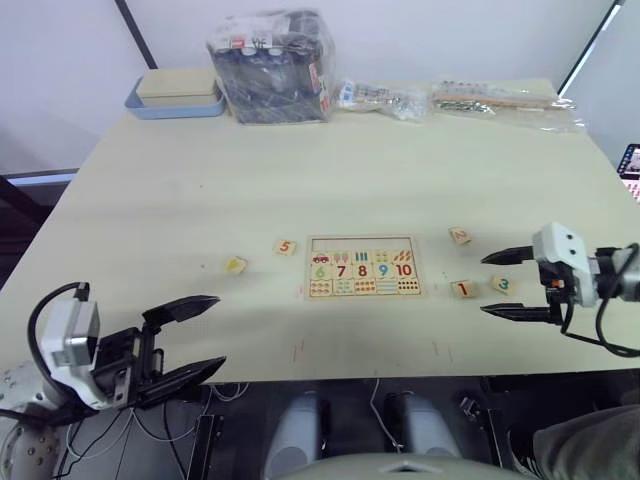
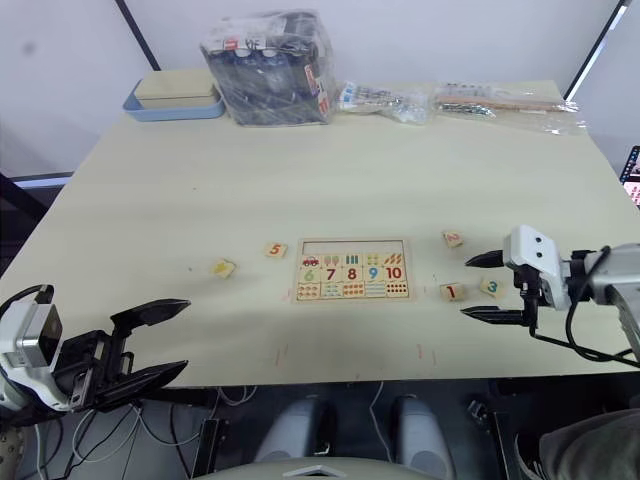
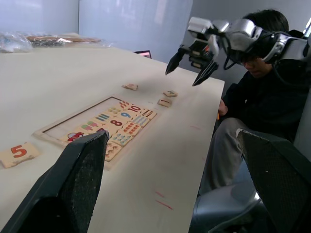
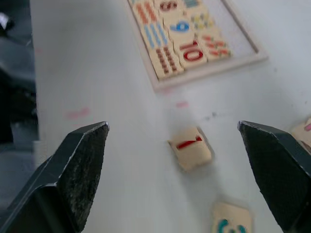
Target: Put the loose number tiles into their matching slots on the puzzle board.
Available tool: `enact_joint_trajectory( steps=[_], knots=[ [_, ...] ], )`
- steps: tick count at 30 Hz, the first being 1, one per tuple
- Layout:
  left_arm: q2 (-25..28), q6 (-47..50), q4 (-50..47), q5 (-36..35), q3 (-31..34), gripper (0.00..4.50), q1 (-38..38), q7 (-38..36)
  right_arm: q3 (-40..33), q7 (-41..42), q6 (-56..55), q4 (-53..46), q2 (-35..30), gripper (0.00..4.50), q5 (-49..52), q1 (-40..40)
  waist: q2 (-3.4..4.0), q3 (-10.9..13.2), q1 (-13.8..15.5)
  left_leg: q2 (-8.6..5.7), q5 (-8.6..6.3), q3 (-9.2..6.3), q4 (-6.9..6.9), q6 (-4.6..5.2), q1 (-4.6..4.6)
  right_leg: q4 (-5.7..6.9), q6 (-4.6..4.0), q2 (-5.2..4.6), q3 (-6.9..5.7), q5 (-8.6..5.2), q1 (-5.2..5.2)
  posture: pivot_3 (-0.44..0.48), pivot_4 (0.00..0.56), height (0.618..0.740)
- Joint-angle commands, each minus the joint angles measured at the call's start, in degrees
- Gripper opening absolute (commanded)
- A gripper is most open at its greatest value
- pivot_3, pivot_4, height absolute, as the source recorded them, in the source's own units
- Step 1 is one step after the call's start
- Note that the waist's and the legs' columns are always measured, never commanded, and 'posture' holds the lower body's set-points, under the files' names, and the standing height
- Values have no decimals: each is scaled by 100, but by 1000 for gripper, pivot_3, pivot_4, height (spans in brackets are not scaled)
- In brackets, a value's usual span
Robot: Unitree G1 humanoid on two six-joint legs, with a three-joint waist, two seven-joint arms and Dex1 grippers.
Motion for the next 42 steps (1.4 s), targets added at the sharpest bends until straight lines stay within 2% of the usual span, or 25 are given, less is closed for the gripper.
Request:
enact_joint_trajectory(
  steps=[1, 7, 11, 14, 16, 17, 25, 38, 41, 42],
  knots=[
    [80, -16, -74, -55, 133, 4500, 26, -42, 442, 341, -741, 881, 152, 4453, -412, -605, 0, 0, -2, 0, 0, 1, -1, 0, 0, 0, 0, 0, 0, 0, 0, 0, 150, 740],
    [87, 59, -202, -77, 111, 4500, 26, 81, 909, 792, -1819, 2301, 545, 4453, -800, -1266, 2, 3, 40, -3, 0, 7, -1, 0, -2, -1, -2, -3, 3, 1, 2, 0, 150, 740],
    [60, 100, -279, -99, 125, 4500, 56, 165, 1043, 914, -2254, 2879, 818, 4453, -931, -1477, 4, 4, 40, -4, 0, 8, -1, 0, 1, 0, -3, -3, 5, 2, 3, 0, 150, 740],
    [55, 133, -325, -118, 132, 4500, 78, 200, 1096, 980, -2475, 3210, 924, 3721, -1031, -1579, 5, 5, 40, -4, 0, 8, 0, -1, 2, 3, -4, -4, 6, 2, 3, 0, 150, 740],
    [69, 148, -331, -131, 147, 4500, 83, 205, 1095, 1004, -2616, 3347, 951, 2709, -1058, -1620, 7, 5, 43, -4, 0, 11, 1, -1, 4, 5, -4, -5, 7, 2, 3, 0, 150, 740],
    [73, 152, -333, -135, 154, 4500, 87, 205, 1090, 1014, -2686, 3401, 958, 2382, -1072, -1630, 7, 5, 45, -4, 0, 10, 1, -1, 3, 5, -4, -5, 7, 2, 3, 0, 150, 740],
    [79, 152, -335, -156, 185, 4500, 129, 206, 1025, 1028, -3167, 3714, 911, 2382, -1116, -1605, 7, 4, 44, -4, 0, 10, 2, -1, 7, 6, -5, -6, 7, 3, 7, 0, 150, 740],
    [53, 82, -292, -148, 190, 4500, 184, 133, 1041, 1030, -3279, 3925, 996, 2382, -1084, -1691, 6, 3, 41, -4, 1, 10, 3, -1, 11, 8, -6, -7, 7, 4, 11, 0, 150, 740],
    [41, 59, -271, -142, 184, 4500, 159, 137, 1059, 1030, -3233, 3913, 1011, 1042, -1091, -1730, 6, 3, 42, -4, 1, 10, 3, -1, 11, 8, -7, -8, 7, 4, 11, 0, 150, 740],
    [31, 46, -266, -139, 187, 4500, 154, 138, 1057, 1031, -3181, 3860, 1009, 865, -1080, -1738, 6, 3, 41, -4, 1, 10, 3, -1, 12, 8, -7, -8, 7, 4, 11, 0, 150, 740]
  ],
)
